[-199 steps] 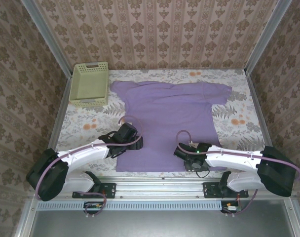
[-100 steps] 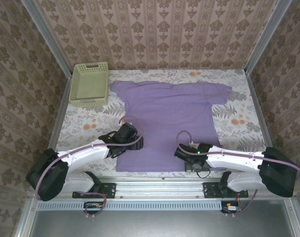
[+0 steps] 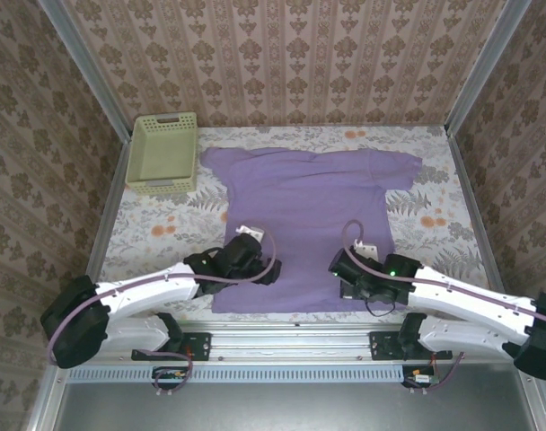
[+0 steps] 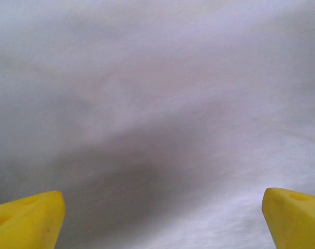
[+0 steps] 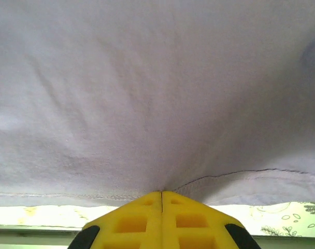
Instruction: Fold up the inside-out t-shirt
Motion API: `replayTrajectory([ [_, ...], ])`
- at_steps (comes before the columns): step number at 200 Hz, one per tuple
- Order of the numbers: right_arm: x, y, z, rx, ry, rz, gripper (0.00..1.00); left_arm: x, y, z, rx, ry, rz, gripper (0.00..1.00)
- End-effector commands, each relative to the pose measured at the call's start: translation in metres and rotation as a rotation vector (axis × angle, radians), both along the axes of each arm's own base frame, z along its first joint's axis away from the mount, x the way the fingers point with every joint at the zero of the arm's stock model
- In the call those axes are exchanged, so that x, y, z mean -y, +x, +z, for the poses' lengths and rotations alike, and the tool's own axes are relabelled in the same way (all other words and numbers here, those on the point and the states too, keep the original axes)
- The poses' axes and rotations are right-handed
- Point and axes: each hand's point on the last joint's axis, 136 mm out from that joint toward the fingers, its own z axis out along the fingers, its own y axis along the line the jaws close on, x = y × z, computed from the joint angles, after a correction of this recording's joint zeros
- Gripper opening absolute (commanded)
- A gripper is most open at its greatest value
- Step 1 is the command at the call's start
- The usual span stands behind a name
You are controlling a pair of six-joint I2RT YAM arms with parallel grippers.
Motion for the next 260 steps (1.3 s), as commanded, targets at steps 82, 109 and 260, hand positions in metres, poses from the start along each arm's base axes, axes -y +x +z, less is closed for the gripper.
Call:
replayTrajectory([
  [82,0.004,0.039,0.055,0.140,0.077,-0.018,0.00,0.134,-0.048,0.043,0.225,-0.095,-0.478,1.00],
  [109,0.000,0.046,0.062,0.161,0.113,-0.017,0.00,0.141,-0.041,0.029,0.209,-0.031,-0.469,1.00],
  [260,0.005,0.062,0.068,0.213,0.112,-0.002,0.14,0.145,0.003,0.032,0.143,-0.078,-0.383,0.05],
])
